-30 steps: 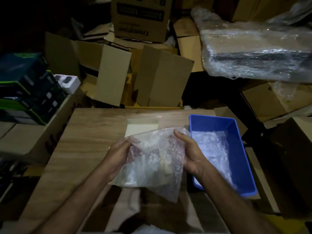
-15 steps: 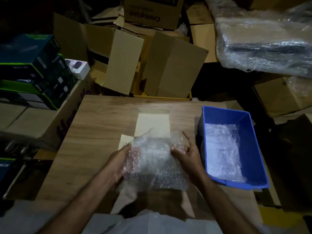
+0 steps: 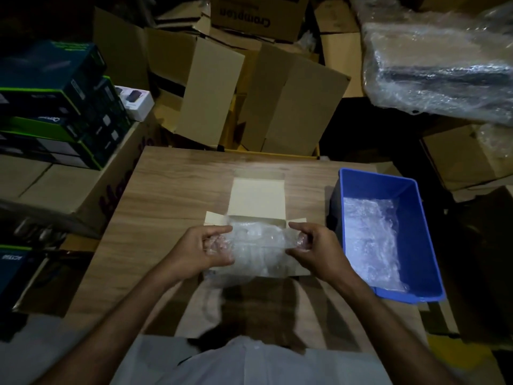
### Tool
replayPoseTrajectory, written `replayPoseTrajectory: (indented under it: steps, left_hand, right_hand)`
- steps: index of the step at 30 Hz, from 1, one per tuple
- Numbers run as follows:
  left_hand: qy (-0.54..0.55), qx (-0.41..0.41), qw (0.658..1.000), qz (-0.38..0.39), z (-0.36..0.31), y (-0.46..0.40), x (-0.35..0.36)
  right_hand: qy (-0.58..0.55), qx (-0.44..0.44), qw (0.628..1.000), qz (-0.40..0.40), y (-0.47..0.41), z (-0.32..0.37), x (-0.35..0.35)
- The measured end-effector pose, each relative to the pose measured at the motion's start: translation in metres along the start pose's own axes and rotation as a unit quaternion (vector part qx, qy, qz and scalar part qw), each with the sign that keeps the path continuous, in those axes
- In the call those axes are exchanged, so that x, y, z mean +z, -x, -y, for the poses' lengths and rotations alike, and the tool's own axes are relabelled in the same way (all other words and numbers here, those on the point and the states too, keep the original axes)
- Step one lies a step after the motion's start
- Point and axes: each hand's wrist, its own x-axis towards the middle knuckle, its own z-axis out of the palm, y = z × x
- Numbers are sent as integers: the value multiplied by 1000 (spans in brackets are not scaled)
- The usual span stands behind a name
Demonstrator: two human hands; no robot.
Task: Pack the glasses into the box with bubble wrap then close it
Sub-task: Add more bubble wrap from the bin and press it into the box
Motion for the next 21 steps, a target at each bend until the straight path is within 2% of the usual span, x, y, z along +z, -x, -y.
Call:
replayPoseTrajectory:
  steps: [3, 5, 7, 9, 10, 12, 14, 16, 18, 21]
  left_hand:
    - [-201, 70, 972, -104, 1, -7, 4]
    - [-241, 112, 958, -107, 2, -8, 0]
    - [-202, 115, 970, -73, 1, -7, -7]
    - [-69, 82, 993, -43, -5, -1, -9]
    - [1, 66, 997, -34, -6, 1, -7]
    - [95, 37, 995, -16, -5, 4, -3]
    - [161, 14, 987, 4, -3, 6, 2]
    - [186, -5, 982, 20, -1, 7, 1]
    - [180, -25, 982, 59, 1, 7, -11]
    - [79, -46, 971, 219, -7, 11, -34]
  right_hand:
    - [123, -37, 992, -16, -4, -4, -3]
    - [134, -61, 989, -10, -6, -6, -8]
    - [93, -63, 993, 24, -7, -6, -20]
    - [-53, -22, 995, 86, -3, 0, -32]
    - [-146, 7, 984, 101, -1, 4, -35]
    - [-300, 63, 948, 81, 3, 12, -30]
    - [-378, 116, 916, 71, 6, 15, -20]
    - [-371, 138, 911, 113, 7, 13, -12]
    - [-339, 134, 922, 131, 7, 11, -10]
    - [-307, 97, 933, 160, 4, 16, -16]
